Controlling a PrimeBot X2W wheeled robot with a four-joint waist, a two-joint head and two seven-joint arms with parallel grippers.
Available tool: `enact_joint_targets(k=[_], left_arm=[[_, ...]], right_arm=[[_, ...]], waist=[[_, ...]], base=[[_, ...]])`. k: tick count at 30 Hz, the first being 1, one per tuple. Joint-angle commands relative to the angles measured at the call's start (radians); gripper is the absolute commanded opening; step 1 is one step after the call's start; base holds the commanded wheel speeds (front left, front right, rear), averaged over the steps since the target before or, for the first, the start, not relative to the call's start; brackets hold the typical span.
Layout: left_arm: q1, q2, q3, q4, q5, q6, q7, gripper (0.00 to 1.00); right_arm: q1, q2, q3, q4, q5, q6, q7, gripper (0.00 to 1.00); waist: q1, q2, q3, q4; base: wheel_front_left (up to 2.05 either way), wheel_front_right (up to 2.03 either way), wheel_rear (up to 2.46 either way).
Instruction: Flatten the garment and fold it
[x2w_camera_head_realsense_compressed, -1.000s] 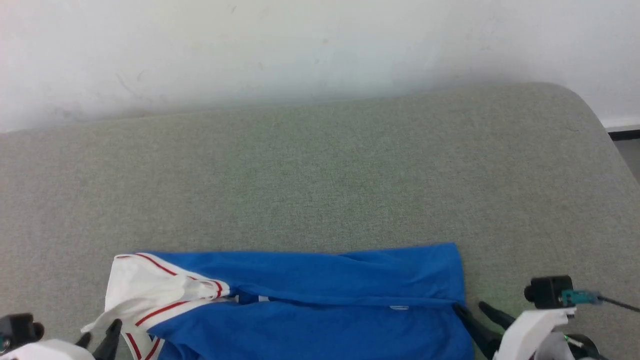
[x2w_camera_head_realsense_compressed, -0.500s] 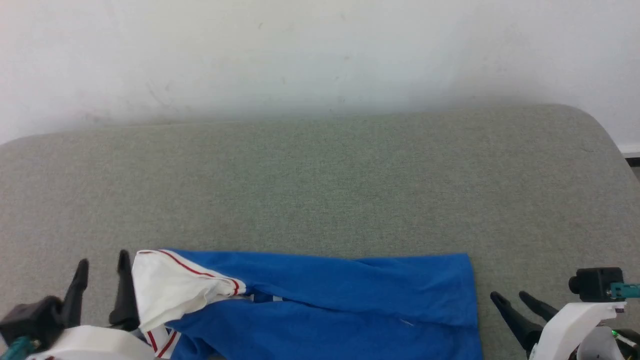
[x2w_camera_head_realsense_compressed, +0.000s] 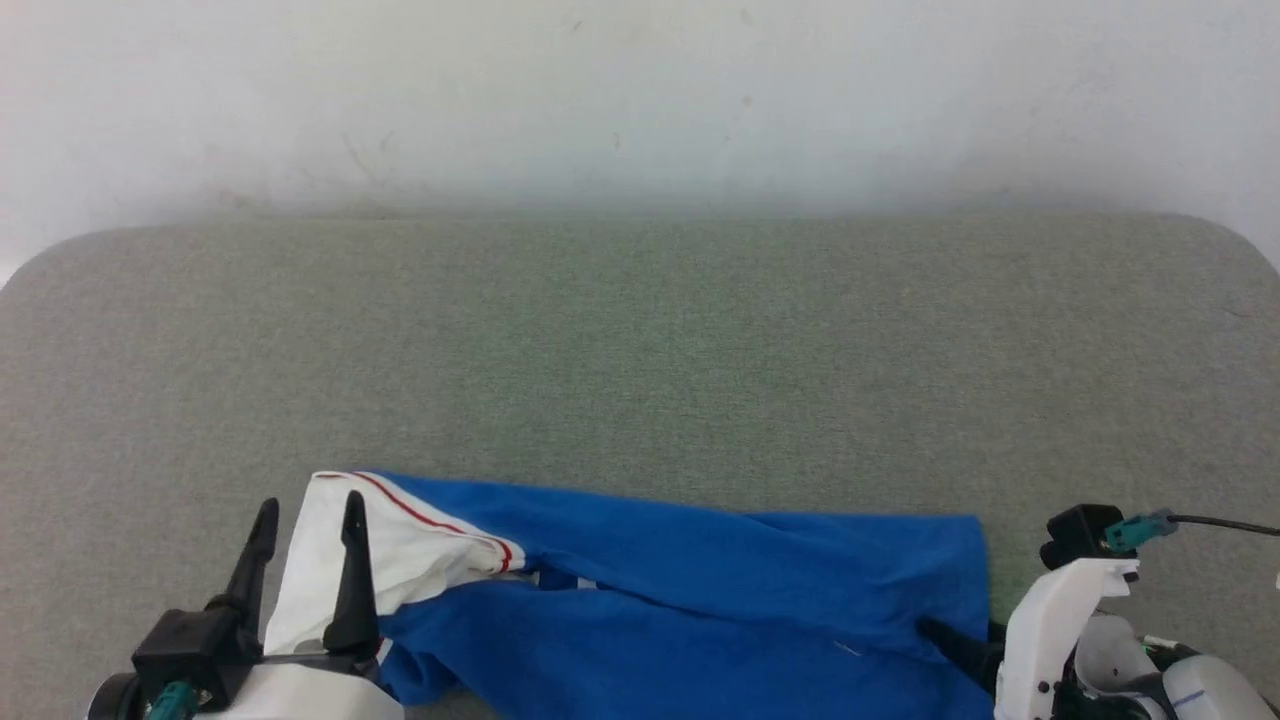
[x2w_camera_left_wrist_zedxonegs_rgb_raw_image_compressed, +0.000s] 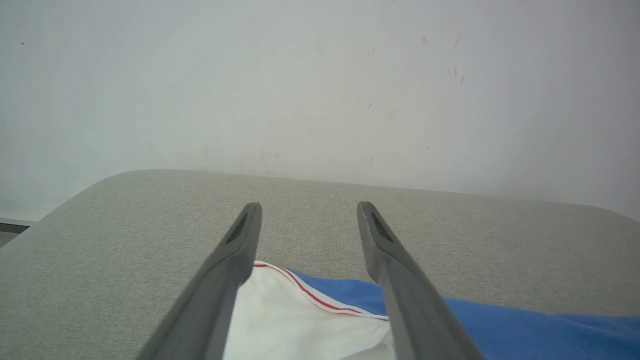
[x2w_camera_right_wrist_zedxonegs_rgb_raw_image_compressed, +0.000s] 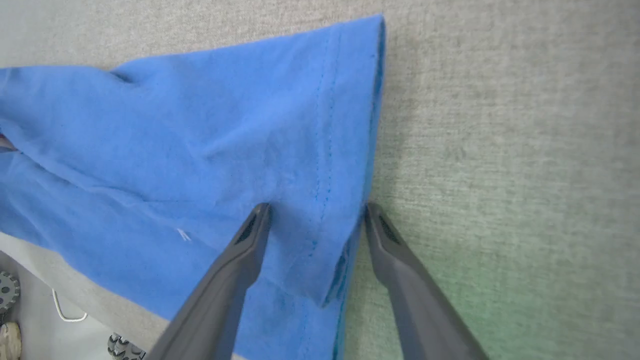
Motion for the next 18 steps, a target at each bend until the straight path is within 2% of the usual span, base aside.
enact_joint_targets(k=[1,2,3,5,11,18], left_arm=[[-0.022,-0.01,-0.004,0.006,0.015,-0.01,-0.004,1.0],[-0.025,-0.013,-0.006,0.007,0.02,-0.013,-0.005,1.0],[-0.026,-0.015,-0.007,0.007,0.025,-0.015,-0.005,1.0],[-0.029,-0.02,-0.005,0.006,0.033,-0.015,-0.005,1.0],[-0.023,-0.027,0.005,-0.004,0.052,-0.014,-0.006,1.0],[0.001,-0.027,0.024,-0.015,0.065,0.001,-0.006,1.0]], right_arm=[[-0.006,0.012,0.03,0.038,0.022,-0.001,0.038,1.0],[-0.005,0.014,0.044,0.06,0.032,-0.001,0.063,0.96],[-0.004,0.015,0.058,0.076,0.042,-0.001,0.086,0.47],[-0.005,0.022,0.075,0.097,0.068,-0.001,0.121,0.0],[-0.032,0.011,0.108,0.097,0.098,-0.001,0.136,0.0],[-0.069,-0.051,0.099,0.01,0.11,-0.001,0.063,0.0]], waist=[[0.0,-0.0001,0.008,0.014],[0.0,-0.0001,0.008,0.017],[0.0,-0.0001,0.009,0.019],[0.0,-0.0001,0.009,0.02],[0.0,-0.0001,-0.004,0.01],[0.0,-0.0001,-0.032,-0.006]], base=[[0.0,0.0,0.0],[0.0,0.0,0.0],[0.0,0.0,0.0],[0.0,0.0,0.0],[0.0,0.0,0.0],[0.0,0.0,0.0]])
